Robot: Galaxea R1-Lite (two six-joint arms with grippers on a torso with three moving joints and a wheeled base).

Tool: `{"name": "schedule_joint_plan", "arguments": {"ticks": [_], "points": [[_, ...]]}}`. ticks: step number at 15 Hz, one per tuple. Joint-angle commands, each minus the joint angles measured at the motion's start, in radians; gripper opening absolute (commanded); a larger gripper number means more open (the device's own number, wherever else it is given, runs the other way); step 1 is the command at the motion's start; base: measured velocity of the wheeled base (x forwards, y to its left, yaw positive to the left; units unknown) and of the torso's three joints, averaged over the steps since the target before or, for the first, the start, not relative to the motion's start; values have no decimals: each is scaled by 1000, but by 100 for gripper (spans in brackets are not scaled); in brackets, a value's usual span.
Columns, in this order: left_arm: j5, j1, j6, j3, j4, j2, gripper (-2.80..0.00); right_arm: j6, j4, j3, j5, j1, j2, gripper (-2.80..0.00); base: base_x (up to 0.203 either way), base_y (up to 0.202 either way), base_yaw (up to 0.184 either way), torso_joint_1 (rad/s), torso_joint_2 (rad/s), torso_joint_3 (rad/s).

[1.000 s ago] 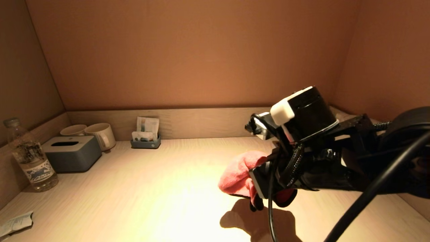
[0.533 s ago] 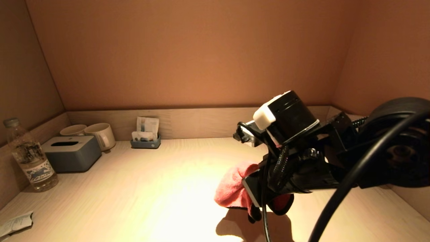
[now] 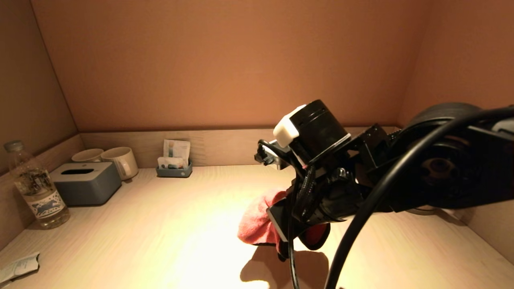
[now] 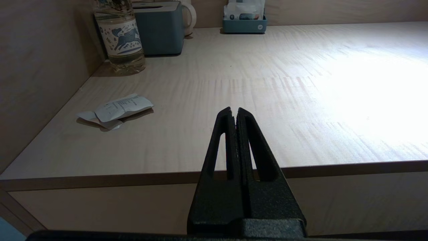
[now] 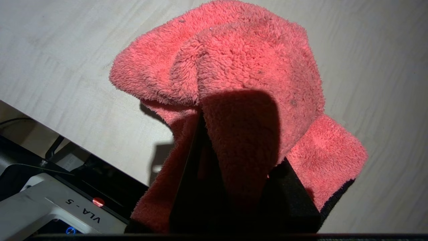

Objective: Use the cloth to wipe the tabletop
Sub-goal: Sweep the stains on the table

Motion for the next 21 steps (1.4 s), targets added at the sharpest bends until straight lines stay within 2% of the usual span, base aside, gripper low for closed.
{"name": "schedule_joint_plan", "arguments": {"ticks": [1, 13, 21], "points": [[0, 0, 0, 1, -1, 1, -280, 1, 12, -5, -1, 7, 7, -280, 0, 0, 0, 0, 0, 0], [0, -1, 0, 1, 0, 1, -280, -1, 6, -14, -2, 18, 13, -280, 0, 0, 0, 0, 0, 0], [0, -1, 0, -1, -1, 1, -280, -3, 7, -93, -3, 4, 67, -280, 0, 0, 0, 0, 0, 0]]}}
